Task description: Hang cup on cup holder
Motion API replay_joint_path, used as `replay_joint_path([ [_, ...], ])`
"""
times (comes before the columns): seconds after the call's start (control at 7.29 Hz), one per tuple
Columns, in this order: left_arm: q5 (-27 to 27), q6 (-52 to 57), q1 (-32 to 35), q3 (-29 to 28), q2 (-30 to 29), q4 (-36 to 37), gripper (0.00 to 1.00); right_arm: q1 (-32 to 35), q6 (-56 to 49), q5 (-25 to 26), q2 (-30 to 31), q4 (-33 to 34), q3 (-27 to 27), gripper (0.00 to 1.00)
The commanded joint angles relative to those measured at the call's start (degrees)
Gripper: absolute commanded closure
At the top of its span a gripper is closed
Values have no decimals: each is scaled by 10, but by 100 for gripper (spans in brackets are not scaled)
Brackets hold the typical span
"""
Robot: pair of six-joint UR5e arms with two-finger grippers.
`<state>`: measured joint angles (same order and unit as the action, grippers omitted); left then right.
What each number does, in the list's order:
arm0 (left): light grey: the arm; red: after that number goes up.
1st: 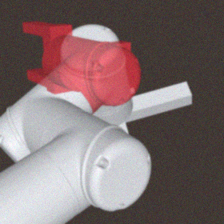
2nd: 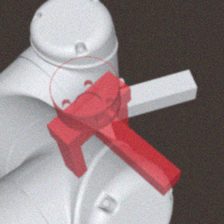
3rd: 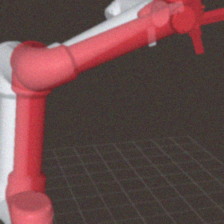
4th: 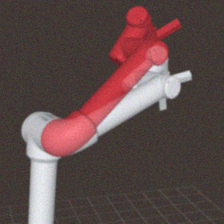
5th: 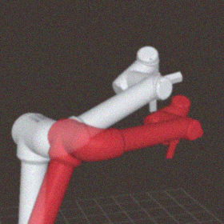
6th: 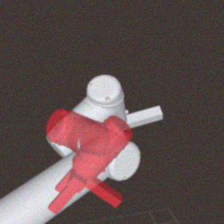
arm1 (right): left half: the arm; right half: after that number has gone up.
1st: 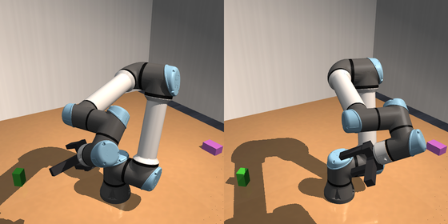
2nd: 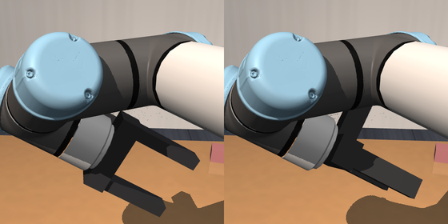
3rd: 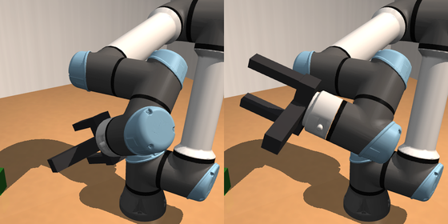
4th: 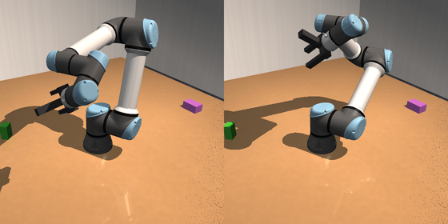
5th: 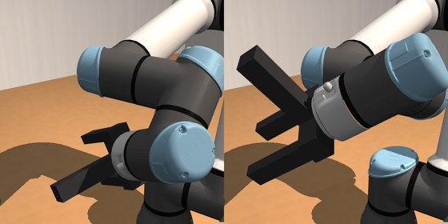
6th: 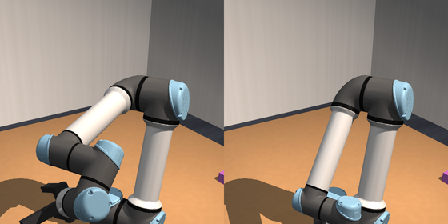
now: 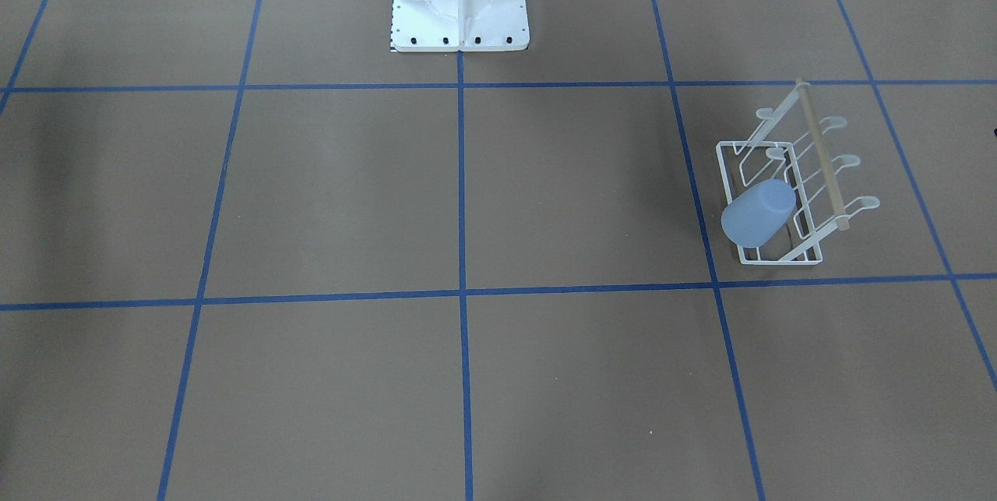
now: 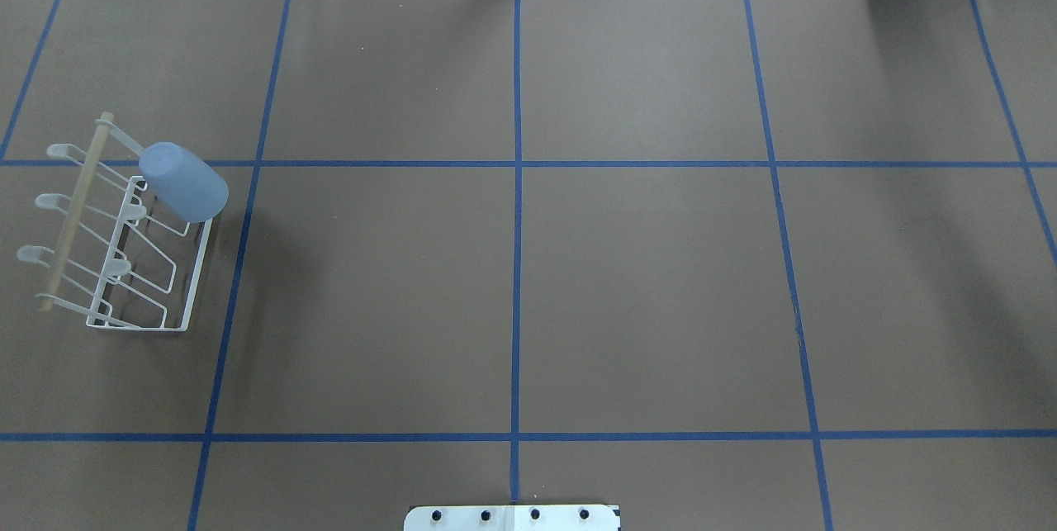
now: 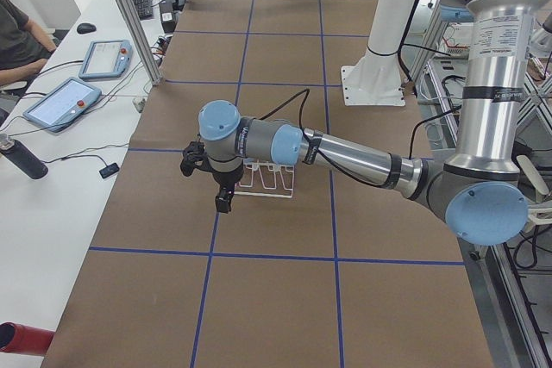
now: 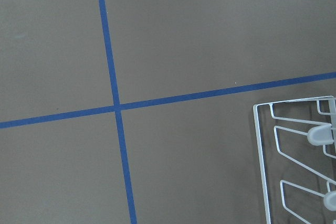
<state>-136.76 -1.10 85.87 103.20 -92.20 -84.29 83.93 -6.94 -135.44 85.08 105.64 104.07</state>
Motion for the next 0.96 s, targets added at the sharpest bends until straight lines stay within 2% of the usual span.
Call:
replay_joint_path([
  [0.0, -2, -1, -1, 1, 0, 0, 1, 0, 0, 0, 0, 0, 1, 0],
  [0.55, -2, -1, -1, 1, 0, -1, 1, 0, 0, 1, -3, -1, 1, 0],
  [0.82, -1, -1, -1, 2, 0, -1, 1, 0, 0, 4, 0, -28, -7, 0],
])
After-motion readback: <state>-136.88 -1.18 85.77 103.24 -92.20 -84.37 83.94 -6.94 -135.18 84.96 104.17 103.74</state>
